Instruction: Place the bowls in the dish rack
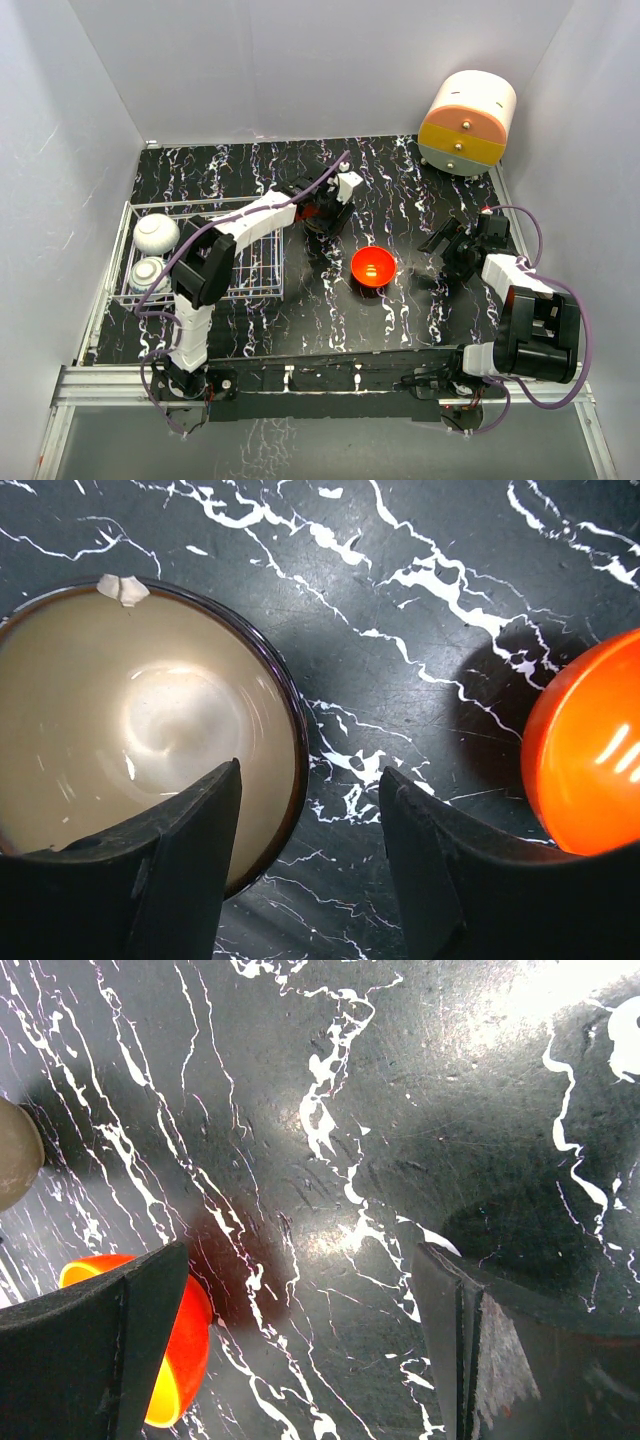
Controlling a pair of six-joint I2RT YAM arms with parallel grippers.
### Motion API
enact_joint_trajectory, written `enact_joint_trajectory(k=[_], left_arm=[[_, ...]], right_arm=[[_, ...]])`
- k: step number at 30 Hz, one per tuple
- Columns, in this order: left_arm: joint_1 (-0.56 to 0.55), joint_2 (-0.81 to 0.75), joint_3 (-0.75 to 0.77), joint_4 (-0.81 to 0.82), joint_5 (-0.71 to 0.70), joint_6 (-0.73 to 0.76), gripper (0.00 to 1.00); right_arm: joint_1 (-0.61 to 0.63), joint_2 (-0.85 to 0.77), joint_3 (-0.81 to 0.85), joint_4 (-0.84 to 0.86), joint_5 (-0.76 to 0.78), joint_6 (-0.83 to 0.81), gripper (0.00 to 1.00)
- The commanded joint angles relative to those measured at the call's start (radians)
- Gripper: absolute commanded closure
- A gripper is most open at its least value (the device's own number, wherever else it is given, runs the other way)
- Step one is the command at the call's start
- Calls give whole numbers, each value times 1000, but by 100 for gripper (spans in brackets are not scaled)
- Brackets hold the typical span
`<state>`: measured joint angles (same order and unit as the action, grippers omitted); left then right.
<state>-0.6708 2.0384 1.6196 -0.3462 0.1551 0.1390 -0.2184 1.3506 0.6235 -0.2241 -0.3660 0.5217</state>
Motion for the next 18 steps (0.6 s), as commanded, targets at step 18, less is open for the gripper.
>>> enact_joint_trajectory(k=[18], left_arm=[[8, -60, 14, -6, 9, -8, 50]], right_arm=[[-9, 8, -1, 58, -4, -9, 2]])
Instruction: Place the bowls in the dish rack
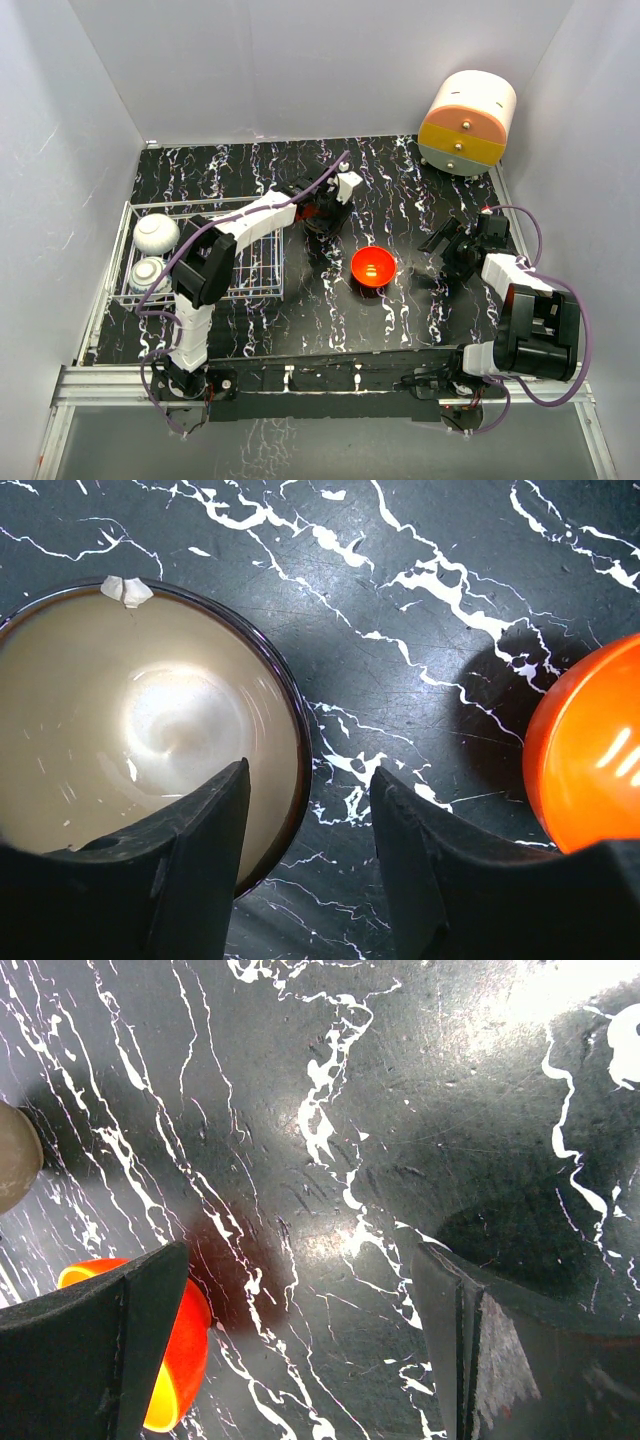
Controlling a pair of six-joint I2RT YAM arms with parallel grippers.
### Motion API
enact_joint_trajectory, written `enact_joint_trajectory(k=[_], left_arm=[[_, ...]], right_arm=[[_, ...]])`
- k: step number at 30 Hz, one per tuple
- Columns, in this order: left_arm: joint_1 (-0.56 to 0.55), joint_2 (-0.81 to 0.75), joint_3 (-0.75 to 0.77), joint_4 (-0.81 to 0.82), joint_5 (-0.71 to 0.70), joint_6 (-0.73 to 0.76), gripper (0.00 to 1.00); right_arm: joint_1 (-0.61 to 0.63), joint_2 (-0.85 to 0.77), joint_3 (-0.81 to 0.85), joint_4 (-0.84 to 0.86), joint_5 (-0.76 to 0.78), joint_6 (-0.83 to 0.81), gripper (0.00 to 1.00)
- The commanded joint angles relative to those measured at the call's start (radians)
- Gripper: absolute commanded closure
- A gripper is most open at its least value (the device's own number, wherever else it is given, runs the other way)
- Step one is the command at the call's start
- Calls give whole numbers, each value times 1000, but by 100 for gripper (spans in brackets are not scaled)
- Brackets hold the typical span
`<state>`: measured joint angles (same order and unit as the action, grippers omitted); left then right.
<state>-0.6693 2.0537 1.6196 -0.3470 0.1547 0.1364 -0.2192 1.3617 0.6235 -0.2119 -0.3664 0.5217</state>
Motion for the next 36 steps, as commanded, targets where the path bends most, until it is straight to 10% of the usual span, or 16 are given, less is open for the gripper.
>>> enact_joint_trajectory(k=[1, 25, 32, 36], left_arm=[[7, -80, 12, -3, 9, -9, 49], [8, -67, -6, 3, -39, -9, 51], [10, -71, -20, 8, -38, -10, 77], [10, -71, -37, 13, -33, -10, 69]], right_arm=[[-9, -2, -2, 46, -3, -9, 2], [-9, -4, -2, 46, -4, -12, 2], [-9, -4, -5, 46, -3, -12, 2], [-9, -8, -7, 45, -3, -12, 2]])
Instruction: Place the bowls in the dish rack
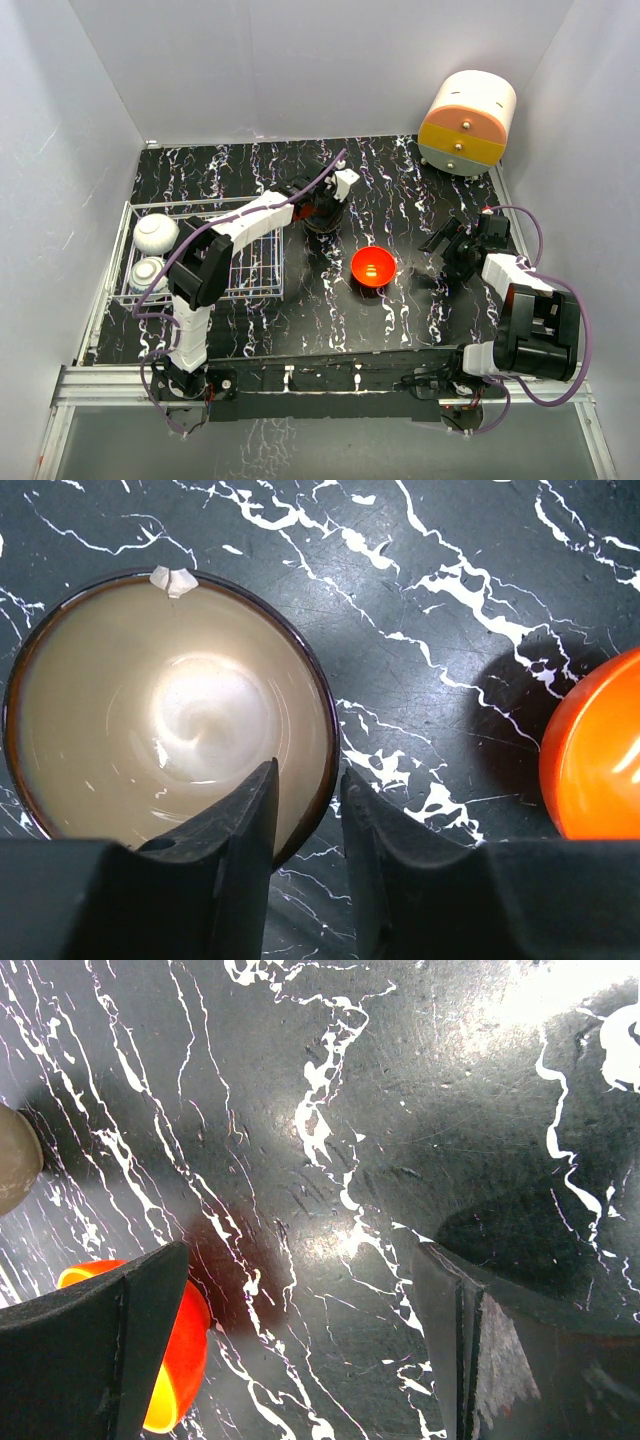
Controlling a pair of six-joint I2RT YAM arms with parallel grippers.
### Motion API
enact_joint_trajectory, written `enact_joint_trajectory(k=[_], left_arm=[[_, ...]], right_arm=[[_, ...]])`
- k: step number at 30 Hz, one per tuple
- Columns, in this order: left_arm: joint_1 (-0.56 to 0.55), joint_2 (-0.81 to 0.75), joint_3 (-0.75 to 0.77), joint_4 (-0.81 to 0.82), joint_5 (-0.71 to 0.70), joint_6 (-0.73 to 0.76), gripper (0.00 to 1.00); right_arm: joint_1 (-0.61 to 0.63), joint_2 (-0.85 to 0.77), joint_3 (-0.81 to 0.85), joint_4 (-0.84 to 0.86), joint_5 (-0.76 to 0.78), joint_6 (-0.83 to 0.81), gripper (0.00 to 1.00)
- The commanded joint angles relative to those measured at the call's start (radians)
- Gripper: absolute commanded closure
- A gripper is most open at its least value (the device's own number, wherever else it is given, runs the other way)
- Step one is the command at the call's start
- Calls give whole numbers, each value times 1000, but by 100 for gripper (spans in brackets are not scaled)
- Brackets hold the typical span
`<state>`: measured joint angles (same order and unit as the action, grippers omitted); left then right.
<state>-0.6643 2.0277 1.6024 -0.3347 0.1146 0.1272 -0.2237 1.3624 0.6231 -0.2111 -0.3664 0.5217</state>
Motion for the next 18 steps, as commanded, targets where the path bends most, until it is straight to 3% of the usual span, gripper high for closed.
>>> enact_joint_trajectory(k=[1, 5, 10, 12, 18], left_arm=[[5, -45, -25, 5, 6, -2, 66], [7, -51, -33, 14, 5, -5, 69], [9, -59, -28, 16, -5, -5, 95], [9, -60, -23, 10, -6, -5, 100], [9, -79, -30, 19, -3, -13, 100]], right_arm=[[-5, -9, -5, 44, -3, -12, 2], [-5, -9, -6, 44, -3, -12, 2], [-5, -8, -6, 44, -2, -12, 2], [-6, -9, -5, 44, -2, -12, 2], [-6, -8, -6, 44, -2, -12, 2]])
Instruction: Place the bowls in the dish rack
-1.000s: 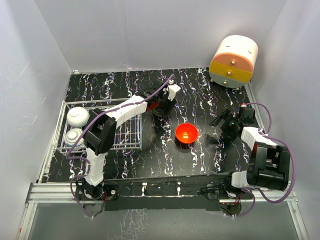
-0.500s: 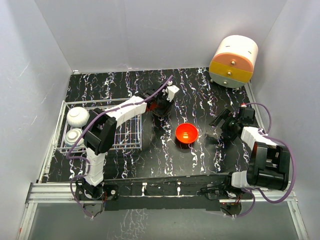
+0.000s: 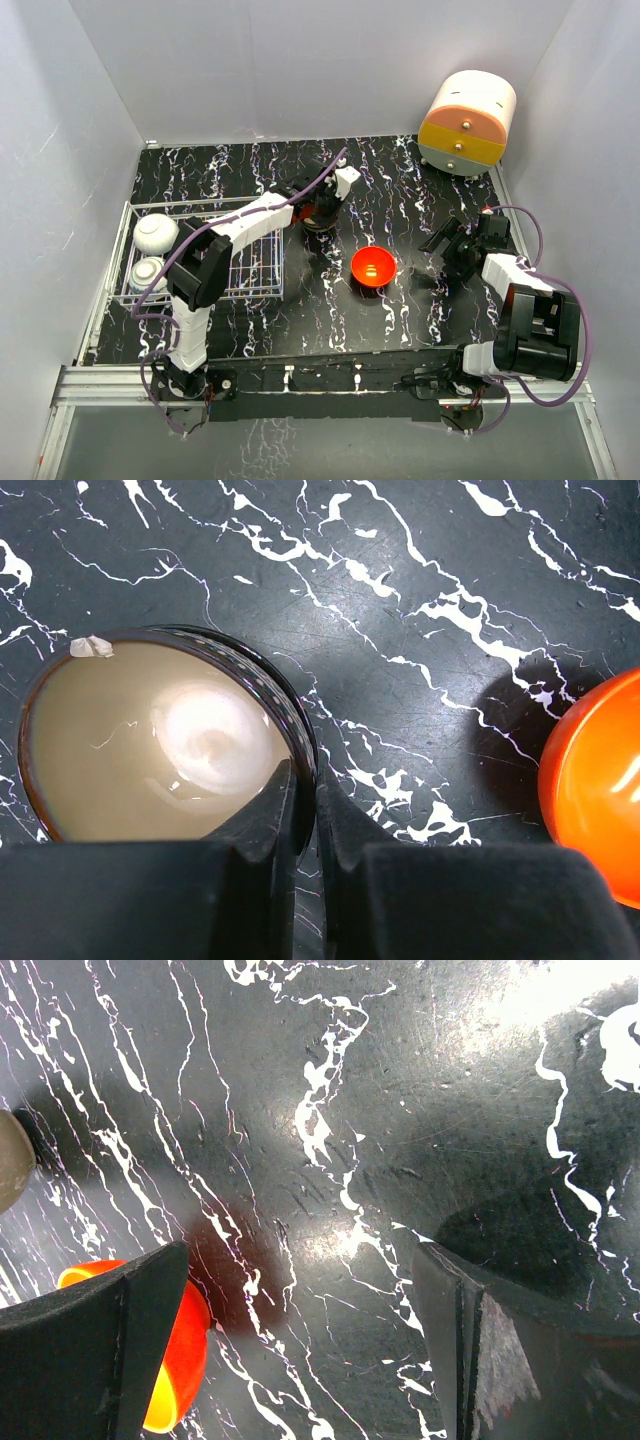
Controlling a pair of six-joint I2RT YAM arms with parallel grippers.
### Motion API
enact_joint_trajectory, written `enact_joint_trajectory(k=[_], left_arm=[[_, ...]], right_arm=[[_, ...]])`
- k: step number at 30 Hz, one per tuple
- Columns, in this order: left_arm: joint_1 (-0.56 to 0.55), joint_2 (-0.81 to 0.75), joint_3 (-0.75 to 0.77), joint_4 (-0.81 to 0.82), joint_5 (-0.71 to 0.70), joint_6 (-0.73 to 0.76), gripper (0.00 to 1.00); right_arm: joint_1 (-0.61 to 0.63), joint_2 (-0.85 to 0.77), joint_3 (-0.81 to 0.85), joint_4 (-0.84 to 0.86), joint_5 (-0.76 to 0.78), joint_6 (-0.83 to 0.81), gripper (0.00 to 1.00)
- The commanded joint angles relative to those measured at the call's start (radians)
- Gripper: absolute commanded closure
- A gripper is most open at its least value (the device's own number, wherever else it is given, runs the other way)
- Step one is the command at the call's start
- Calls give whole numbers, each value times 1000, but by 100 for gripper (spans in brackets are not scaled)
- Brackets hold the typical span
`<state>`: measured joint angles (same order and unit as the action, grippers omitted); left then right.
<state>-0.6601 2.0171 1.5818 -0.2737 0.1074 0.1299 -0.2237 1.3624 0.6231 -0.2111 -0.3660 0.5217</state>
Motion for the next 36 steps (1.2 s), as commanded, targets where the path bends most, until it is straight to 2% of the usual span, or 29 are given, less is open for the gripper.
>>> enact_joint_trajectory(k=[1, 10, 22, 28, 36], left_arm=[[5, -72, -7, -44, 4, -17, 100], [0, -143, 63, -91, -105, -23, 100], [-1, -365, 18, 64, 17, -127, 100], [15, -622, -150, 222, 57, -275, 100], [236, -912, -457, 377, 187, -551, 100]], right_arm=[[-5, -8, -6, 44, -2, -12, 2], [-7, 0, -4, 46, -7, -11, 2], [-6, -8, 0, 41, -5, -11, 2], [-6, -3, -2, 47, -18, -10, 2], [-6, -15, -14, 55, -41, -8, 2]])
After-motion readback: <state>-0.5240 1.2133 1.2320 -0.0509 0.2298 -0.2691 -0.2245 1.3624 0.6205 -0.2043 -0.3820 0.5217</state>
